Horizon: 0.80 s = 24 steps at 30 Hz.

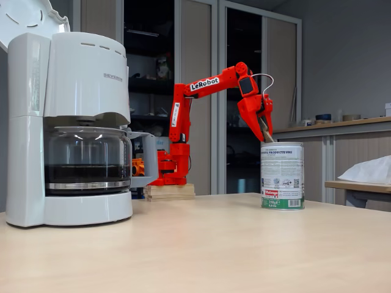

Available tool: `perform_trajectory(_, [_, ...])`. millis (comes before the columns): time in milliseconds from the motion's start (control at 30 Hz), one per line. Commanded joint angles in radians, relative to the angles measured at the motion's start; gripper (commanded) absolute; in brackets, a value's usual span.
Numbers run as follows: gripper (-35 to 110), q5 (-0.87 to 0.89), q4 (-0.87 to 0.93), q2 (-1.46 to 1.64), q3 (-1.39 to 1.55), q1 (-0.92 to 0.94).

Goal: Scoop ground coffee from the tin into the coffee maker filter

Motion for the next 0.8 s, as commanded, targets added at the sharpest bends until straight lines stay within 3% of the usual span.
perform_trajectory(0, [0, 0.014, 0.04, -0.002, -0.049, -0.031])
perform_trajectory(767, [0, 0.169, 0.137, -0.095, -0.268, -0.11])
